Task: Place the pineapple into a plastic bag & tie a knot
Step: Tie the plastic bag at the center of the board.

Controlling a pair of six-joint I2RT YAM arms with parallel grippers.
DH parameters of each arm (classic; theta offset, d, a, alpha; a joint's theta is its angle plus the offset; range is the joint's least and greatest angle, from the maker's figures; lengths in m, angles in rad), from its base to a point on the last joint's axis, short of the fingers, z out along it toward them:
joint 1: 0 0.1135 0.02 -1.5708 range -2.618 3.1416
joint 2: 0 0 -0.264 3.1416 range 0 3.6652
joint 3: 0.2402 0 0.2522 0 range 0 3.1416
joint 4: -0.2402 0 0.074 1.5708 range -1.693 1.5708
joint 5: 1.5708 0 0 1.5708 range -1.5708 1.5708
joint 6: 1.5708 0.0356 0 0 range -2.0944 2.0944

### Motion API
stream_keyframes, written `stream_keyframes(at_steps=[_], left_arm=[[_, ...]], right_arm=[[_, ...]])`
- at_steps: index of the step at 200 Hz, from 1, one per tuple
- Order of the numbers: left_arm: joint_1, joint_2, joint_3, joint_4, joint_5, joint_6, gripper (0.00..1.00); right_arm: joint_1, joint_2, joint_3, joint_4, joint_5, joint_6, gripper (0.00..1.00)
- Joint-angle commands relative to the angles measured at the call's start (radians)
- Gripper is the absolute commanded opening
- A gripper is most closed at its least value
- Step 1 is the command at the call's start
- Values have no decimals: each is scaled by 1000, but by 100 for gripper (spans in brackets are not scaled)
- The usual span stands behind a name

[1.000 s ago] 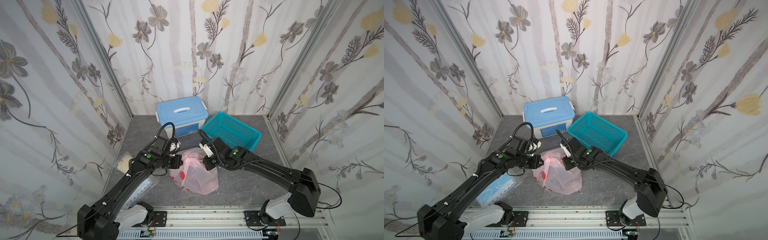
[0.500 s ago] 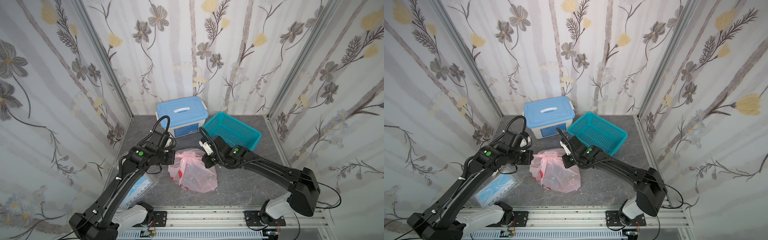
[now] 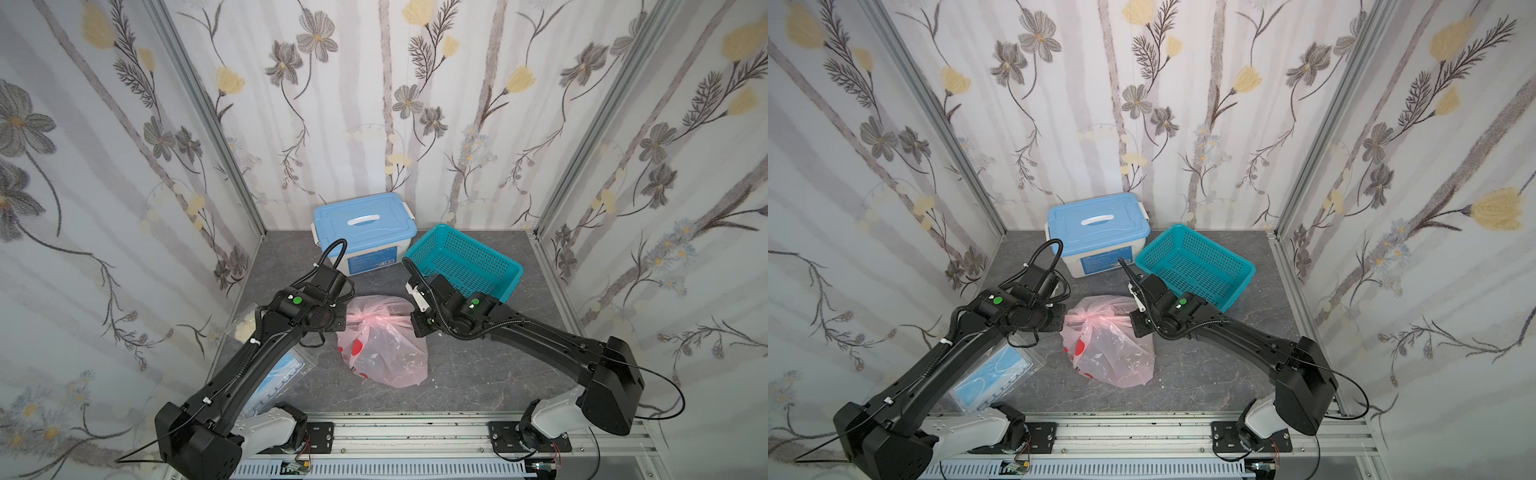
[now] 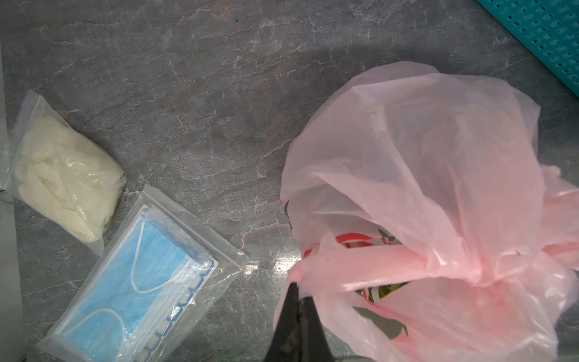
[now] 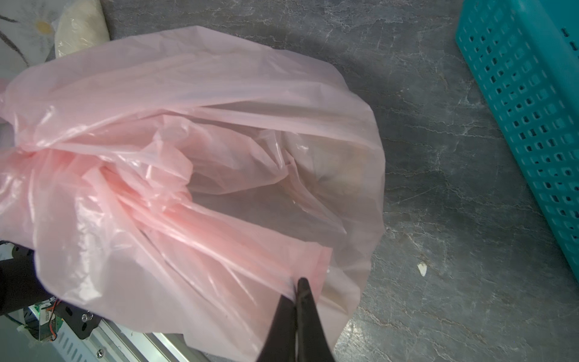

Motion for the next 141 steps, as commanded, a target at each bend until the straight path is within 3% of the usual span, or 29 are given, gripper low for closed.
stream_keyframes(at_steps=[1, 56, 101, 141], left_arm=[[2, 13, -11, -20, -187, -40, 0], [4, 16, -28, 3, -273, -14, 0], [4, 47, -76, 81, -257, -27, 0], [4, 65, -129, 127, -193, -57, 0]], right_arm=[[-21, -12, -24, -151, 207, 26, 0], [8, 13, 42, -169, 239, -27, 0], [-121, -35, -77, -140, 217, -22, 0], [-5, -8, 7, -120, 180, -50, 0]])
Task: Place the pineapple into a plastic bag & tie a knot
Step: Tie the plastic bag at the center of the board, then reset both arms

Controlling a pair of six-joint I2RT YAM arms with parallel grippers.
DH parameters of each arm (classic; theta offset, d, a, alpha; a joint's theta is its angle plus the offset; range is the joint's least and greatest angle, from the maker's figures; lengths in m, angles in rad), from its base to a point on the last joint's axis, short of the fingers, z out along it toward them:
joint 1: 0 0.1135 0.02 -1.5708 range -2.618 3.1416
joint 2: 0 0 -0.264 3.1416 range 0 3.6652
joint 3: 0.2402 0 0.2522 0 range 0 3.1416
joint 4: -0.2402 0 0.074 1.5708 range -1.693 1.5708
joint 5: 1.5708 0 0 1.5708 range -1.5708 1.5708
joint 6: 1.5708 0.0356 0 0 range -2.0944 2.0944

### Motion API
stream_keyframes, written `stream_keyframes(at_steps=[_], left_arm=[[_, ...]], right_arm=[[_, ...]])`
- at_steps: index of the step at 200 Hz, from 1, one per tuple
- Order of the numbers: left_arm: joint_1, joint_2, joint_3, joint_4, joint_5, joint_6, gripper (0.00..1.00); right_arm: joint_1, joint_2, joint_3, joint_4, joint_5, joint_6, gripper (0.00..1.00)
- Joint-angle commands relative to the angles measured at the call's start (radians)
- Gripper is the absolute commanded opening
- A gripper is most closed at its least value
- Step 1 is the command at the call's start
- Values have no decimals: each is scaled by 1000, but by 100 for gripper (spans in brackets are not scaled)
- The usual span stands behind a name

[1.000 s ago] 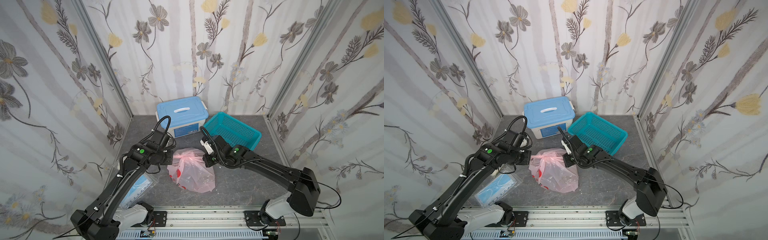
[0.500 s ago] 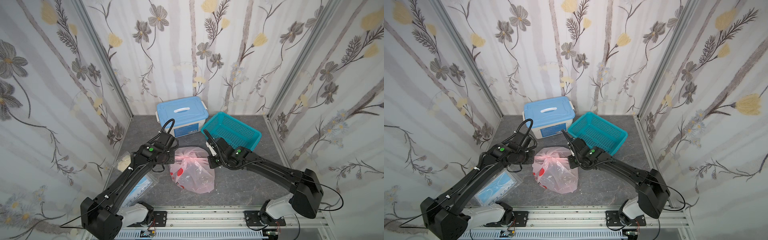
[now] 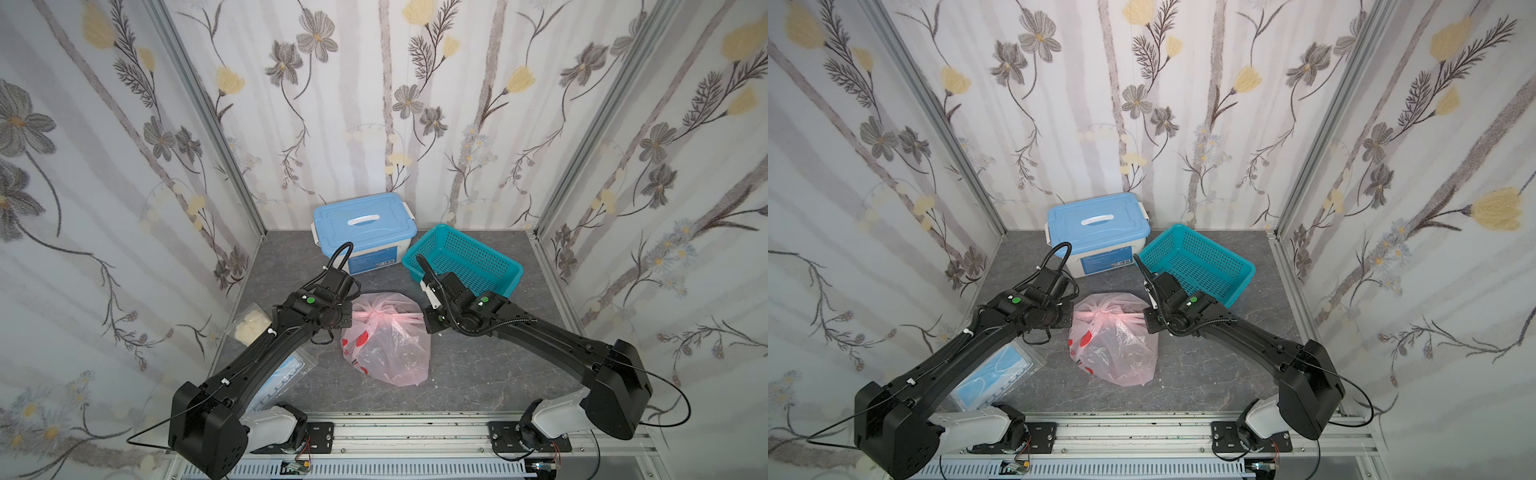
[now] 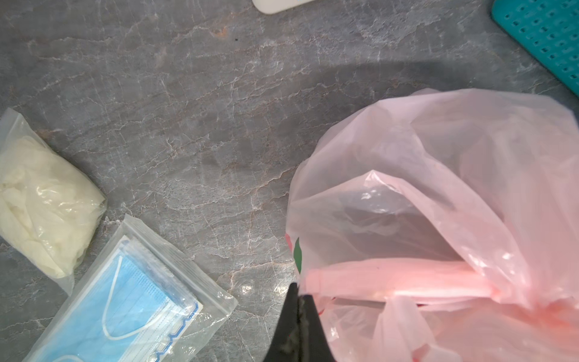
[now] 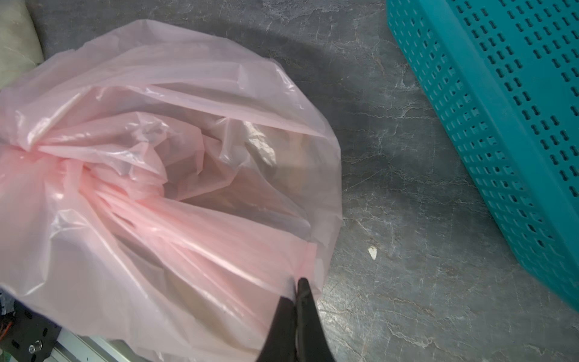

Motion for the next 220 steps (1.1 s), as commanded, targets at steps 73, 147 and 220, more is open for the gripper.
stream_keyframes(at_steps=[73, 147, 220], left_arm=[[6, -9, -76, 49, -27, -10, 0], [6, -111, 8, 25, -173, -92, 100], [221, -71, -44, 283, -459, -75, 100]], right_arm=[[-24, -25, -44, 42, 0, -13, 0], [-156, -236, -103, 186, -162, -39, 82], [-548, -667, -392, 299, 330, 92, 93]])
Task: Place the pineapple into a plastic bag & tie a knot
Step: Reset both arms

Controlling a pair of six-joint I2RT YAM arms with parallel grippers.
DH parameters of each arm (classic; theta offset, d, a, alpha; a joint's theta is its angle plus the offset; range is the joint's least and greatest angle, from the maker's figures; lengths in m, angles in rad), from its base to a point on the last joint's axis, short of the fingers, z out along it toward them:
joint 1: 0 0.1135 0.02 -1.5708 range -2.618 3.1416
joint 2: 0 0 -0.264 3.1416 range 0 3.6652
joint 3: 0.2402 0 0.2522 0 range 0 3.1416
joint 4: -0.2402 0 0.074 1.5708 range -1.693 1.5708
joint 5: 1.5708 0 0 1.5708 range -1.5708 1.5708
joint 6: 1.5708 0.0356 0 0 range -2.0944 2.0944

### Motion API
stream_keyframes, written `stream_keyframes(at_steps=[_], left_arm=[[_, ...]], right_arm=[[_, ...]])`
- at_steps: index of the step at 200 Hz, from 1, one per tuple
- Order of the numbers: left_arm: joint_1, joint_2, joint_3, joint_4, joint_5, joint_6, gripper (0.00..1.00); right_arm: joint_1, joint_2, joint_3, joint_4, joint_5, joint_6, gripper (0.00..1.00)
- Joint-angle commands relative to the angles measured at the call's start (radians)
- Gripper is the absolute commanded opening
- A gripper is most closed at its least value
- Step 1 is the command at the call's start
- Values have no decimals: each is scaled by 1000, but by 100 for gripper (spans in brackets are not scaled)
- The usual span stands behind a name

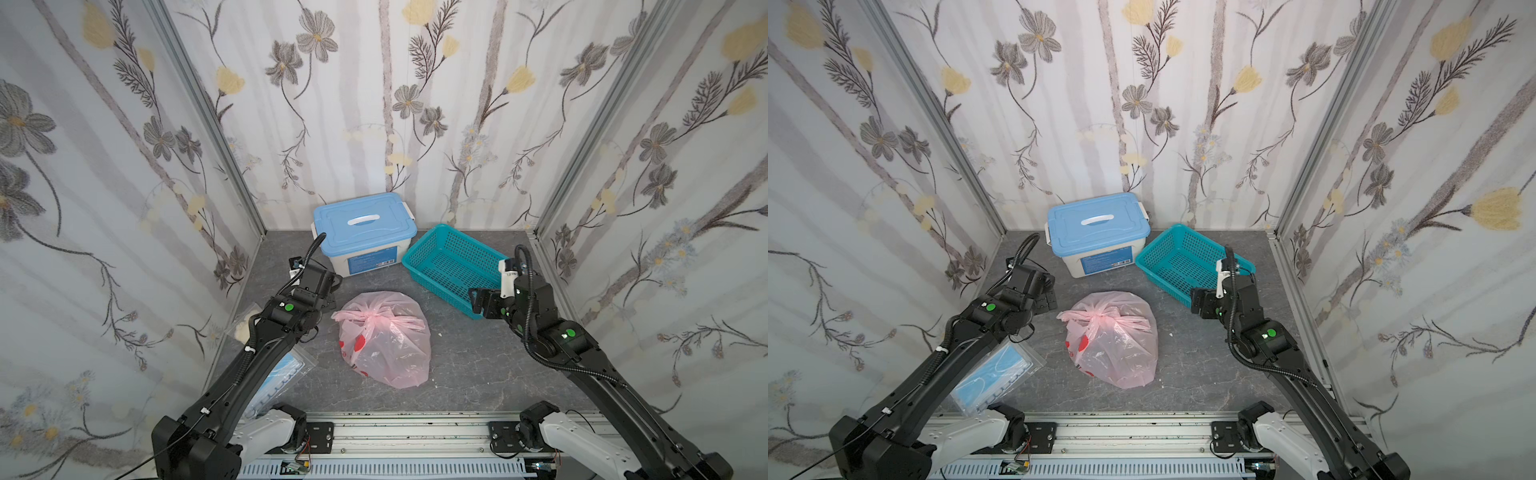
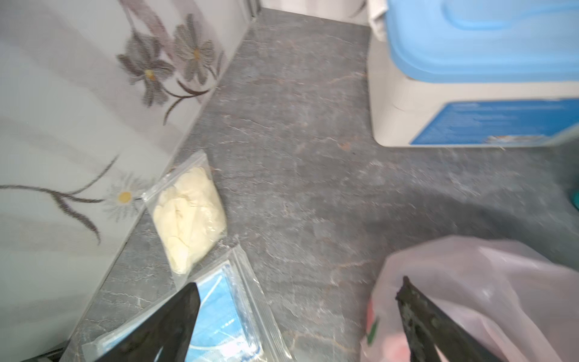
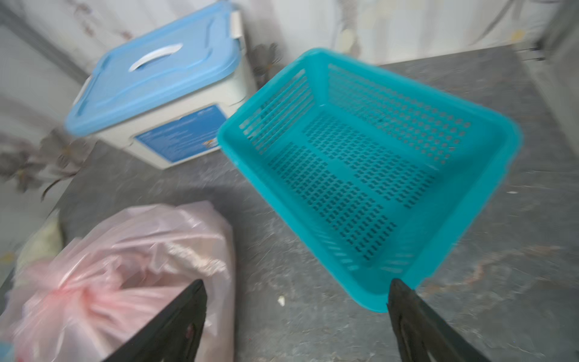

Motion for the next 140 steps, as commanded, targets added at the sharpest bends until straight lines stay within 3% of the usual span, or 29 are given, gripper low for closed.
stream_keyframes(at_steps=[1, 18, 36, 62, 74, 93, 116, 140], left_arm=[[91, 48, -36, 193, -83, 19, 100], [142, 115, -79, 342, -45, 52, 100], [173, 200, -149, 533, 51, 138, 100], [193, 254, -340, 966, 189, 363, 100], [212, 282, -384, 1063, 225, 419, 100], [231, 315, -477, 1257, 310, 508, 100], [279, 337, -549, 1418, 420, 525, 100], [342, 391, -601, 1546, 525, 482, 100]], right_arm=[[-127, -82, -87, 106, 225, 61, 93], [-234, -141, -241, 220, 272, 49, 93], [-297, -178, -424, 447, 287, -76, 94], [-366, -132, -618, 812, 208, -192, 98], [-392, -74, -669, 984, 152, -218, 98], [-433, 77, -696, 1240, 69, -249, 98], [-454, 255, -635, 1427, -57, -301, 99], [-449, 402, -533, 1431, -186, -327, 96]])
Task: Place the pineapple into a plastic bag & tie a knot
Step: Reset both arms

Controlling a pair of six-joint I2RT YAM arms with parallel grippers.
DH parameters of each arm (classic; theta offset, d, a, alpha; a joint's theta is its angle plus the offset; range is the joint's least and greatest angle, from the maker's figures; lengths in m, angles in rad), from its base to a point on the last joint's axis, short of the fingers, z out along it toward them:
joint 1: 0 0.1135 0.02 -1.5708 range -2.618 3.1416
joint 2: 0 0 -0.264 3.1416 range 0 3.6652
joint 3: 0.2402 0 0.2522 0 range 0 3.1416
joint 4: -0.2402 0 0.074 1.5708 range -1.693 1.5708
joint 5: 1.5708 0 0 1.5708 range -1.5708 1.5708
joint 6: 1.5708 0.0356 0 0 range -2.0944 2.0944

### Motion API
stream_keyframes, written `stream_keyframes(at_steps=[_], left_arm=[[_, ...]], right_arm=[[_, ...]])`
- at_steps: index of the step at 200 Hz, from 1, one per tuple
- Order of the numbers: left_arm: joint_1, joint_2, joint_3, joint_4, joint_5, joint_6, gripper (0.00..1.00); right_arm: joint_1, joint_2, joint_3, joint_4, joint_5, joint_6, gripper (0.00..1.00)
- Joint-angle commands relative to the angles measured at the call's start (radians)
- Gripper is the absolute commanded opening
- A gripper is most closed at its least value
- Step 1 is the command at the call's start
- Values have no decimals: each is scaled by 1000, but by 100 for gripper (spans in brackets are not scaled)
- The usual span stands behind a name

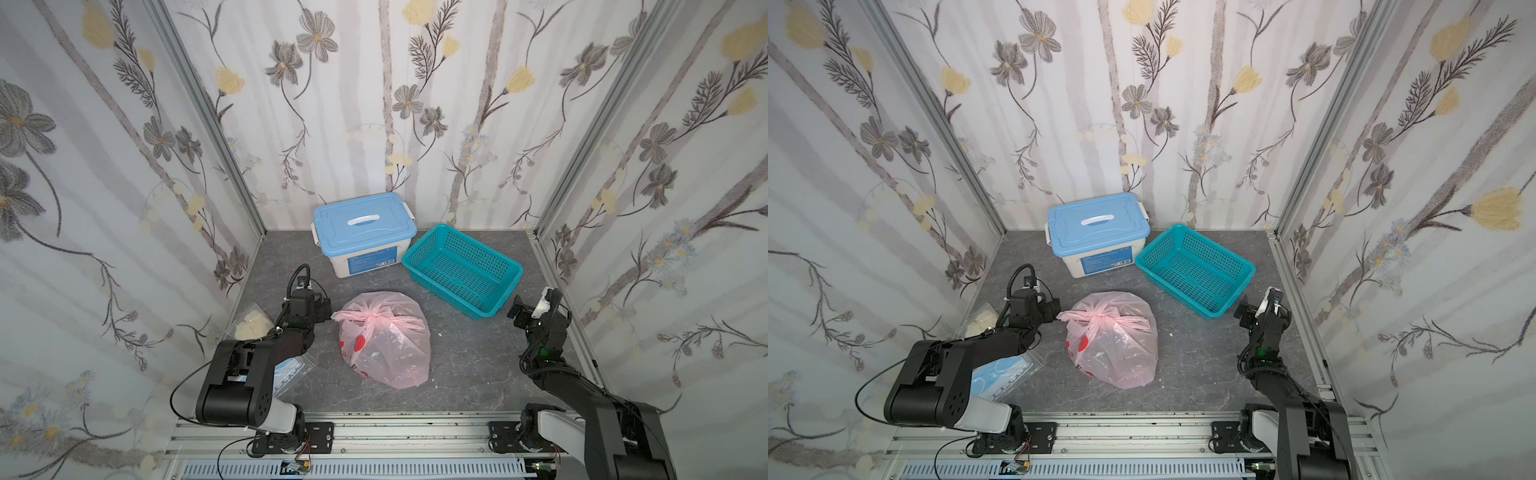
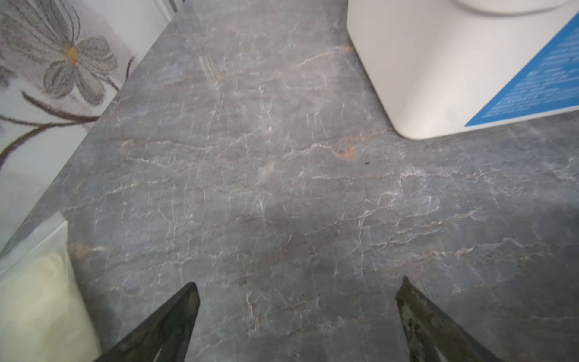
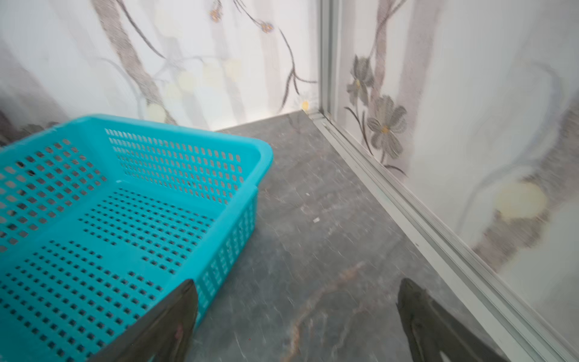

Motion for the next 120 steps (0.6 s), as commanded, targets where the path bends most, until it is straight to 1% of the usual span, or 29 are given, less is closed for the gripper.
stream_keyframes(at_steps=[1, 6, 10, 13, 18, 21, 25, 29, 33, 37, 43, 48, 57, 65, 75, 84, 93, 120], left_arm=[[49, 44, -51, 293, 156, 17, 100], [55, 72, -70, 357, 164, 12, 100], [62, 85, -83, 406, 160, 6, 100], [66, 80, -78, 396, 160, -3, 100], [73, 67, -64, 328, 167, -13, 100], [73, 74, -66, 345, 164, -14, 100], [73, 83, -73, 381, 160, -12, 100], [73, 77, -71, 364, 156, -14, 100], [69, 69, -65, 334, 135, -16, 100], [63, 76, -68, 354, 110, -15, 100], [47, 78, -76, 374, 70, -8, 100], [35, 71, -78, 367, 49, -3, 100], [37, 77, -80, 379, 55, -3, 100], [47, 72, -72, 356, 79, -9, 100], [50, 73, -71, 356, 85, -9, 100], [52, 75, -72, 361, 88, -9, 100], [54, 74, -68, 351, 95, -12, 100], [59, 78, -55, 331, 104, -15, 100]], right_arm=[[13, 100, 67, 216, -179, -81, 96], [32, 104, 67, 218, -178, -108, 97], [48, 114, 48, 260, -175, -125, 97], [57, 130, 27, 312, -169, -134, 99], [63, 155, -11, 400, -165, -140, 99], [64, 169, -32, 461, -163, -140, 99], [63, 174, -42, 495, -164, -138, 99], [62, 164, -35, 470, -164, -138, 100], [62, 146, -19, 407, -161, -136, 100], [62, 145, -9, 372, -159, -134, 100], [62, 164, -24, 442, -161, -133, 100], [61, 165, -29, 456, -161, -132, 100], [61, 147, -12, 386, -161, -133, 100], [59, 161, -25, 439, -163, -131, 100], [59, 148, -14, 396, -163, -131, 100], [59, 159, -21, 427, -164, -131, 100], [58, 151, -13, 399, -164, -132, 100], [58, 155, -16, 411, -165, -130, 100]])
